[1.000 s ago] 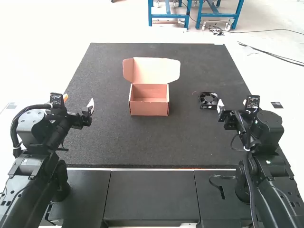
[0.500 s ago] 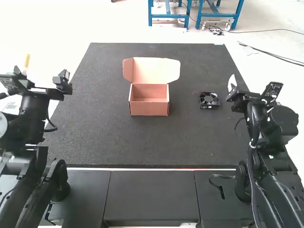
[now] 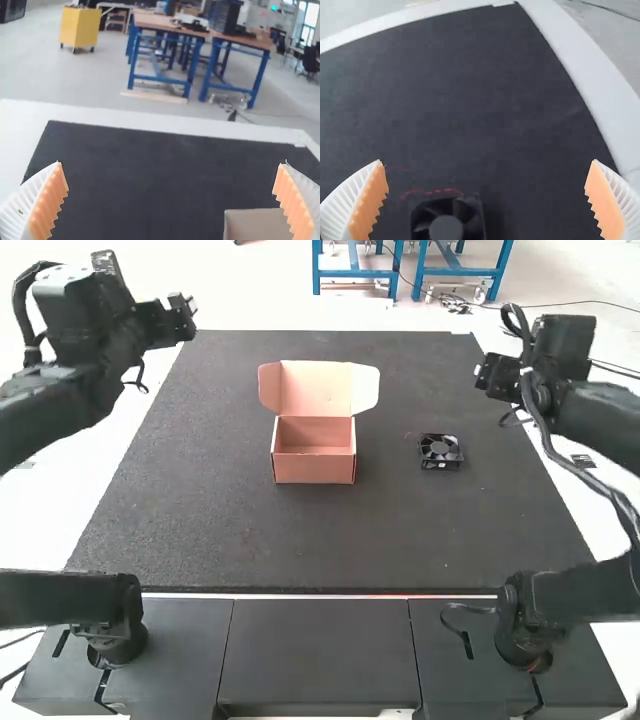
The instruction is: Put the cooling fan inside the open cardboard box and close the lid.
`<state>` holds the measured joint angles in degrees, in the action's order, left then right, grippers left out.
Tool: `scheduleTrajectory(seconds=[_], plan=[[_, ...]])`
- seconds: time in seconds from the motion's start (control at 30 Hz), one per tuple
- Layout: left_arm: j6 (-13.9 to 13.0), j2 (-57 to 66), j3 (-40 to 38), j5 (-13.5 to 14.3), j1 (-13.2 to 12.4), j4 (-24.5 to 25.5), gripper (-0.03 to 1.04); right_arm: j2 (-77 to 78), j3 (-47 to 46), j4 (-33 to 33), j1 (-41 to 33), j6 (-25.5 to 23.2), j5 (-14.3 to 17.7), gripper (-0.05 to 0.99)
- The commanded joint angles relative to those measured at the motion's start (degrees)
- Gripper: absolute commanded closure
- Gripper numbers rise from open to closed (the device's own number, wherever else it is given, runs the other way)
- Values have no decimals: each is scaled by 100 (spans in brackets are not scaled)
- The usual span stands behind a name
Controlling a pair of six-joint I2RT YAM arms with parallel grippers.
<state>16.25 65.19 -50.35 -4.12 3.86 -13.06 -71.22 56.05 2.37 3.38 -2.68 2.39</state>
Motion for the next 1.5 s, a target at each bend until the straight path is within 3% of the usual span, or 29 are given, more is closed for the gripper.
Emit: scheduleTrajectory(seconds=[0.0, 0.13, 0.23, 0.27, 0.33, 0.4, 0.5, 0.57, 0.73, 0.93, 1.1, 1.47], plan=[[-210, 1066, -810, -45, 177, 603, 4, -990, 600, -369, 163, 531, 77, 2], [-755, 2428, -1408, -124, 177, 1868, 4, -1904, 1048, -1142, 137, 698, -20, 2], [-1045, 2710, -1610, -344, 212, 2273, 4, -2054, 978, -1142, 137, 707, -318, 2], [-1098, 2718, -1610, -546, 212, 2255, 4, -2054, 899, -1081, 128, 698, -327, 2], [-1150, 2701, -1663, -1363, 177, 2282, 4, -2054, 776, -747, 137, 654, -336, 2], [-1001, 2675, -1671, -2154, 115, 2299, 4, -2071, 661, -580, 128, 646, -345, 2], [-825, 2648, -1663, -2761, -96, 2229, 4, -2282, 494, -554, 102, 646, -362, 2], [-729, 2631, -1680, -2954, -192, 2123, 4, -2423, 389, -545, 58, 663, -354, 2], [-729, 2595, -1838, -2937, -96, 2176, 4, -2581, 46, -53, 40, 646, -336, 2], [-948, 2569, -2067, -2928, 142, 2510, 4, -2933, -59, 299, 40, 646, -318, 2], [-940, 2560, -2163, -2919, 159, 2501, 4, -3214, 55, 615, 40, 637, -301, 2], [-983, 2578, -2137, -2893, 124, 2466, 4, -4022, 767, 571, 93, 804, -292, 2]])
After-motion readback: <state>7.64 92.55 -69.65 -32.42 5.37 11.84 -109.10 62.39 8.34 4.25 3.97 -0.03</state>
